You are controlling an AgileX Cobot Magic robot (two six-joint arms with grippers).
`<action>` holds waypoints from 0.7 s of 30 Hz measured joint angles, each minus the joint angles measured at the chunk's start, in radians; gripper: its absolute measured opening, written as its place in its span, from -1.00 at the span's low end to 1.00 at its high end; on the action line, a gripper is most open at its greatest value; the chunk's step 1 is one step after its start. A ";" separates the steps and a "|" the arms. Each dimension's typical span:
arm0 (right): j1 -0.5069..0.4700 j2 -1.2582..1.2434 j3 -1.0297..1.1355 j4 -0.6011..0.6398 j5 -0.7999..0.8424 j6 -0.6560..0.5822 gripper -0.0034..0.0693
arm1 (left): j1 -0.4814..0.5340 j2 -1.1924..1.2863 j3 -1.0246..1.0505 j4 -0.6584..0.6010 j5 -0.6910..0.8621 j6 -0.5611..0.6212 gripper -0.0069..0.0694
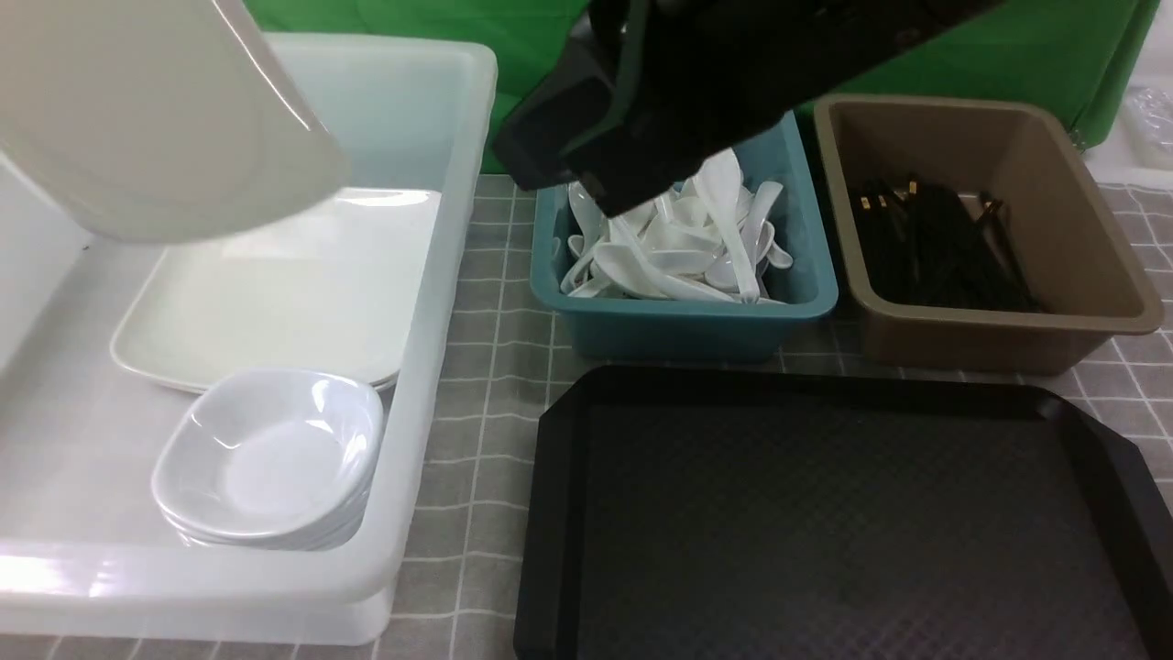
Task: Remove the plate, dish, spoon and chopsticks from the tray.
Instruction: Use the left arm to put the plate into the large storage box on the left
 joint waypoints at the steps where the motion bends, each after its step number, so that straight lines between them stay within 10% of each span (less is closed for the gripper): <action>1: 0.000 0.001 -0.001 0.000 -0.006 0.012 -0.83 | 0.001 0.001 0.045 -0.036 -0.036 0.018 -0.73; 12: 0.001 0.079 -0.017 -0.029 -0.033 0.152 -0.83 | 0.001 0.005 0.489 -0.657 -0.449 0.525 -0.73; 21: 0.001 0.082 -0.023 -0.029 -0.032 0.169 -0.83 | 0.000 0.080 0.533 -0.802 -0.479 0.635 -0.72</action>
